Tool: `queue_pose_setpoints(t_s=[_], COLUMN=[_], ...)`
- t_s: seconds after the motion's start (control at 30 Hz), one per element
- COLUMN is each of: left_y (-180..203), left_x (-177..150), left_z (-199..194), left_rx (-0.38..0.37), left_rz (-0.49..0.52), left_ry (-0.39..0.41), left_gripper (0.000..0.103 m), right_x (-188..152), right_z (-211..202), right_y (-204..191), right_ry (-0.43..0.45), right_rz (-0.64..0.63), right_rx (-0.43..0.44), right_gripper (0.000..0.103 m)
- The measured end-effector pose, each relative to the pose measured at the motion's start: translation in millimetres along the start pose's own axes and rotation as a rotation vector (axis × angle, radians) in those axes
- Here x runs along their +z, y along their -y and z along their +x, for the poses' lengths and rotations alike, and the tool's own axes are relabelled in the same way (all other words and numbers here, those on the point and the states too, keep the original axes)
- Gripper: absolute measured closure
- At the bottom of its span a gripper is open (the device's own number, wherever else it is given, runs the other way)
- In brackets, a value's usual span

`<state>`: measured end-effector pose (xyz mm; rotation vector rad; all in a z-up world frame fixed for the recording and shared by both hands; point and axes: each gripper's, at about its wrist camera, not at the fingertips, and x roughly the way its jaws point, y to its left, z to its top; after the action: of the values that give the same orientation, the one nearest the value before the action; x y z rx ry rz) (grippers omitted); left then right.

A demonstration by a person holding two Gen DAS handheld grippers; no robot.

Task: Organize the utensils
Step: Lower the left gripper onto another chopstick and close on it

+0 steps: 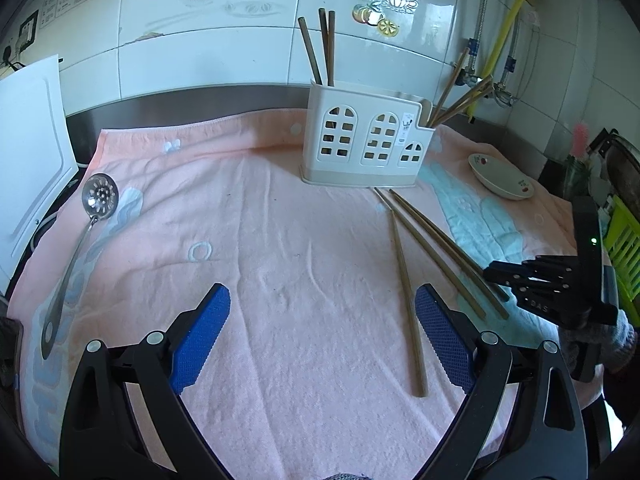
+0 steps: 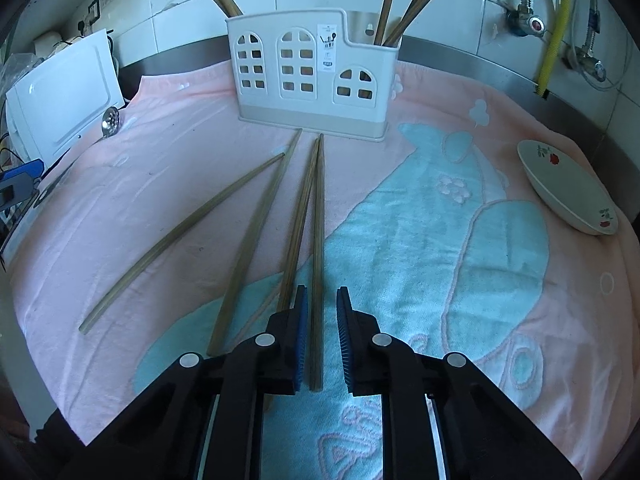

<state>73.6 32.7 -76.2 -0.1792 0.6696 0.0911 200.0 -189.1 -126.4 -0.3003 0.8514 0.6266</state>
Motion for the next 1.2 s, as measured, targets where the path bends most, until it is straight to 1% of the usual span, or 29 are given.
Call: queue_pose_setpoints(t_s=[0.13, 0.2, 0.27, 0.53, 0.7, 0.77, 0.8, 0.87, 0.9, 0.93, 0.97, 1.0, 1.07, 1.2], left_y=[8, 12, 17, 41, 53, 57, 60, 64, 67, 68, 70, 71, 72, 75], left_x=[-2, -4, -5, -13, -24, -29, -31, -34, -36, -37, -38, -39, -40, -41], left_z=[1, 2, 5, 12, 22, 27, 30, 37, 41, 44, 48, 53, 59, 70], left_rx=[-0.010, -0.016, -0.021, -0.055, -0.087, -0.090, -0.094, -0.116, -0.121, -0.120, -0.119, -0.121, -0.134, -0.123], left_rz=[0.010, 0.016, 0.025, 0.060, 0.066, 0.076, 0.078, 0.079, 0.083, 0.088, 0.093, 0.095, 0.089, 0.094], left_ry=[-0.007, -0.011, -0.018, -0.048, -0.086, -0.095, -0.101, -0.118, -0.126, -0.130, -0.134, -0.144, -0.157, -0.178], left_gripper=[0.011, 0.011, 0.012, 0.012, 0.021, 0.030, 0.033, 0.046, 0.048, 0.052, 0.060, 0.064, 0.080, 0.081], right_x=[-2, -3, -3, -5, -8, -9, -9, -10, -10, -10, -11, -11, -11, -10], right_z=[6, 6, 6, 2, -9, -16, -19, -26, -31, -35, -38, -43, -50, -64], right_y=[-2, -3, -3, 3, 4, 6, 6, 7, 8, 9, 9, 10, 10, 11], right_ry=[-0.015, -0.008, -0.002, 0.016, 0.044, 0.059, 0.066, 0.081, 0.091, 0.100, 0.107, 0.120, 0.135, 0.163], right_rz=[-0.017, -0.025, -0.025, 0.000, 0.021, 0.031, 0.033, 0.043, 0.050, 0.054, 0.057, 0.066, 0.075, 0.082], right_rx=[-0.005, -0.009, -0.011, 0.006, 0.012, 0.016, 0.014, 0.013, 0.012, 0.011, 0.010, 0.009, 0.010, 0.006], right_gripper=[0.091, 0.091, 0.095, 0.097, 0.097, 0.097, 0.097, 0.097, 0.097, 0.097, 0.097, 0.097, 0.097, 0.097])
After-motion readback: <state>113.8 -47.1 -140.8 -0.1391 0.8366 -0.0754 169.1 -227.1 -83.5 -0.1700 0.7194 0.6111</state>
